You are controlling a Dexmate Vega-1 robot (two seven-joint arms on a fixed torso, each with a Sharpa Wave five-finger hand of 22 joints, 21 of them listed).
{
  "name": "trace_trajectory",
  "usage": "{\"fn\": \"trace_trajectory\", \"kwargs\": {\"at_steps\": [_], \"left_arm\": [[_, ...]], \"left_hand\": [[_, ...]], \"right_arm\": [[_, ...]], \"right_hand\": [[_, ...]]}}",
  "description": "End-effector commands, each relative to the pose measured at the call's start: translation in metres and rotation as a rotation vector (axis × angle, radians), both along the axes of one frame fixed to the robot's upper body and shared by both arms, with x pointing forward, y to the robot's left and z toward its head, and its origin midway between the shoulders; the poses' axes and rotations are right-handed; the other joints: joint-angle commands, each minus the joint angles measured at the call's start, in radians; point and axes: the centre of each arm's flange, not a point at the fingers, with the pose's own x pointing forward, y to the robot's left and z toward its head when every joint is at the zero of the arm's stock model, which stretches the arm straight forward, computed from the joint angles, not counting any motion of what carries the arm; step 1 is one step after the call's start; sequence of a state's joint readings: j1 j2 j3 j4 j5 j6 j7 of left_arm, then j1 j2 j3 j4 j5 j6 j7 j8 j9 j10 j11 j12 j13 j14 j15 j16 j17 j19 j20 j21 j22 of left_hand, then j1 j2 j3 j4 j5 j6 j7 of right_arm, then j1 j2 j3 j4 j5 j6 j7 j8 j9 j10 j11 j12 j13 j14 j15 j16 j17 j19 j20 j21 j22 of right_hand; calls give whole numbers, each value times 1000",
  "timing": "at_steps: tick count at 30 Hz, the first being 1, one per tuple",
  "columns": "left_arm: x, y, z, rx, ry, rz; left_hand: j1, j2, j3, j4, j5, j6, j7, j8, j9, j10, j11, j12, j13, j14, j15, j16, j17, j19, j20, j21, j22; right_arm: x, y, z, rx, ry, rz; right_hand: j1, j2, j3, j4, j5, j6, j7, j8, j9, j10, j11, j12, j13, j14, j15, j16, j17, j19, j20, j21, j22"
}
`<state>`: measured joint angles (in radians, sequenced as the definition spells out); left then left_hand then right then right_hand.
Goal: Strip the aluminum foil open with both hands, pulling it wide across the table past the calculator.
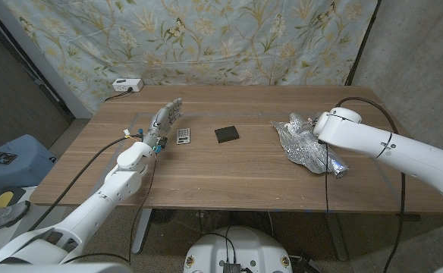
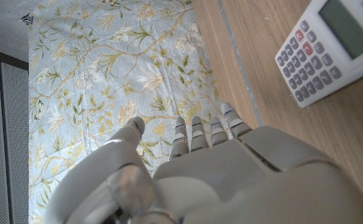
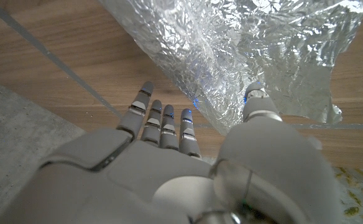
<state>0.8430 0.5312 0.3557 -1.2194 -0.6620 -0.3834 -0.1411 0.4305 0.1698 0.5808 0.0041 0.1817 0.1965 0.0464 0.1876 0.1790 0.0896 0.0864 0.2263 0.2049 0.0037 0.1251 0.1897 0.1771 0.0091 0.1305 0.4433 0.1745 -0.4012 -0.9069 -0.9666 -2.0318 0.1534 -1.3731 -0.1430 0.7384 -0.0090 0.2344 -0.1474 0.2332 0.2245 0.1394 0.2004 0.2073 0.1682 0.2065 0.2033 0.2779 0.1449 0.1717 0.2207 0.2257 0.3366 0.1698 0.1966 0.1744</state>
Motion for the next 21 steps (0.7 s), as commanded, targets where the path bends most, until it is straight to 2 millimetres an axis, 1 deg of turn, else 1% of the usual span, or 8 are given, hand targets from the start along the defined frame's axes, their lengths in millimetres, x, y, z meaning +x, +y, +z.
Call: {"fn": "trace_trajectory", "kwargs": {"at_steps": [1, 5, 7, 8, 12, 15, 18, 21], "left_arm": [[-3, -2, 2, 7, -21, 3], [-3, -3, 2, 9, -20, -1], [-3, -3, 2, 12, -21, -1], [-3, -3, 1, 10, -21, -2], [-3, -4, 1, 8, -18, -2], [-3, -3, 1, 8, -16, 0], [-2, -3, 1, 10, -15, -2], [-2, -4, 0, 9, -13, -3]], "left_hand": [[-6, -1, 7, -3, 10, 11, -4, 2, 6, 7, 10, 4, 3, 7, 7, 0, 1, 10, 6, -1, 5], [-6, -1, 9, -4, 10, 12, -3, 2, 6, 7, 9, 4, 3, 8, 9, 0, 1, 11, 8, -2, 5], [-6, 0, 10, -5, 10, 12, -4, 2, 6, 8, 9, 5, 3, 8, 10, 0, 1, 11, 7, -2, 5], [-6, 0, 10, -5, 10, 13, -5, 2, 6, 8, 10, 5, 3, 8, 10, 0, 1, 11, 8, -2, 5], [-6, 0, 12, -6, 11, 14, -6, 3, 6, 11, 11, 6, 4, 9, 13, 0, 1, 13, 12, -3, 5], [-7, 0, 12, -6, 11, 14, -6, 2, 6, 11, 11, 6, 4, 10, 14, 0, 1, 14, 12, -4, 5], [-7, 0, 13, -7, 11, 14, -6, 2, 6, 9, 10, 5, 4, 10, 14, 0, 1, 14, 13, -5, 5], [-7, 0, 14, -8, 11, 14, -6, 3, 6, 12, 12, 6, 4, 10, 14, 0, 1, 14, 13, -5, 5]], "right_arm": [[1, 9, -2, -26, -4, -10], [3, 11, -3, -41, -5, -13], [5, 11, -4, -41, 0, -14], [6, 12, -4, -43, 2, -16], [8, 13, -4, -50, -2, -19], [8, 14, -4, -50, -10, -21], [7, 14, -4, -53, -14, -22], [6, 13, -6, -57, -19, -25]], "right_hand": [[16, 2, -5, -1, 6, -10, 57, 0, 1, -3, 5, 6, 4, -1, 8, -1, 2, -3, 6, 1, 4], [22, 2, -8, -1, 10, -18, 64, -2, 2, 12, 6, 13, 5, 0, 7, 1, 3, -4, 6, 1, 3], [25, 3, -9, 0, 12, -21, 64, -2, 2, 29, -3, 22, 7, 8, 1, 4, 4, -5, 5, 1, 3], [28, 4, -11, 1, 14, -22, 65, -1, 2, 40, 0, 28, 9, 15, -2, 7, 5, -4, 7, 2, 3], [37, 7, -16, 3, 20, -22, 65, 0, 2, 86, -11, 54, 19, 40, -12, 17, 8, -8, 7, 1, 3], [47, 6, -18, 0, 24, -8, 64, 5, 2, 107, -16, 69, 25, 57, -18, 22, 8, -8, 10, 1, 3], [58, 8, -20, 0, 30, 10, 61, 11, 2, 126, -23, 85, 34, 85, -35, 31, 11, -11, 8, 1, 2], [66, 14, -20, 1, 34, 20, 58, 12, 3, 142, -28, 97, 41, 111, -44, 43, 17, -11, 9, 1, 2]]}}
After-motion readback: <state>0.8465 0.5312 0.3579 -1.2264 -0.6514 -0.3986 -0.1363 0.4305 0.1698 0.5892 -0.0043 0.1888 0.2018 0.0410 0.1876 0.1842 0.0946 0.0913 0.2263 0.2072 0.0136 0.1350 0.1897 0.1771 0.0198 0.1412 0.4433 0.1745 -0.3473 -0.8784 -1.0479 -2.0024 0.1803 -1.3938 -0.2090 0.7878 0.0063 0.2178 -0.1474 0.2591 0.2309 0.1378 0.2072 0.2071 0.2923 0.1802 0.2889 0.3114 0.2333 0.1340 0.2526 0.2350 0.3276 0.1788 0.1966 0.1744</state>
